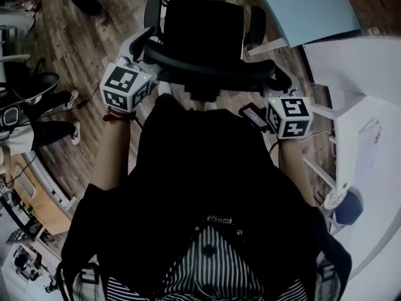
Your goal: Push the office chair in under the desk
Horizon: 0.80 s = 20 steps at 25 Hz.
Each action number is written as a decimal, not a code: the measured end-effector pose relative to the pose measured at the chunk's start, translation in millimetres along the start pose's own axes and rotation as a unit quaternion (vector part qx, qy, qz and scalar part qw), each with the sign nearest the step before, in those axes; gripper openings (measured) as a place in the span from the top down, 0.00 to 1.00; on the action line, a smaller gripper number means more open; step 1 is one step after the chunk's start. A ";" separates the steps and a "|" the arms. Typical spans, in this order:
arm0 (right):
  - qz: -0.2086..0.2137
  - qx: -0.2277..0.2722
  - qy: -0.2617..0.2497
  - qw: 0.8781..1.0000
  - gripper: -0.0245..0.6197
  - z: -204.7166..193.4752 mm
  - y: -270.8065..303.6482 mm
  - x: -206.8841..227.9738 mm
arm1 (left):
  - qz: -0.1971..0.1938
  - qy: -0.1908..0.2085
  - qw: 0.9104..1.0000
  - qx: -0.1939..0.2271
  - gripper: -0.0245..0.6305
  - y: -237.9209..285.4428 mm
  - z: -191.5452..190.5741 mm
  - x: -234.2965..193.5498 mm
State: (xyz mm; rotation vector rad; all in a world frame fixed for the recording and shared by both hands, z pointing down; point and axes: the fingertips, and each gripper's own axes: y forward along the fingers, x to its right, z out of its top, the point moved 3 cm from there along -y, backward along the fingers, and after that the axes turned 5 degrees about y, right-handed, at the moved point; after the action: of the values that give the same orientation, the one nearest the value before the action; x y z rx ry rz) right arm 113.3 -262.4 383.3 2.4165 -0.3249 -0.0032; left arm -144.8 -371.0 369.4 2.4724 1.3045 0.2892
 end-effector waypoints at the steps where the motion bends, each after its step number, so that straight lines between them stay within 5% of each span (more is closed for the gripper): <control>1: -0.013 0.000 0.008 1.000 0.67 1.4 2.6 -3.3 | -0.012 0.002 1.000 0.003 0.42 2.8 -0.1 -7.0; 14: -0.143 0.025 0.097 0.985 0.67 57.0 66.4 4.0 | -0.127 0.049 0.991 0.016 0.42 92.0 33.2 -110.3; 20: -0.139 0.025 0.097 0.985 0.67 90.2 99.5 24.9 | -0.149 0.060 0.987 0.017 0.42 132.3 54.2 -149.0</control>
State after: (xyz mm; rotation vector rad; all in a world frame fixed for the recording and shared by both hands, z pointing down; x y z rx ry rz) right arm 106.4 -398.8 380.5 2.4691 0.1035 0.1156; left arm -109.9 -574.5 365.6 2.2739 1.7166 0.3455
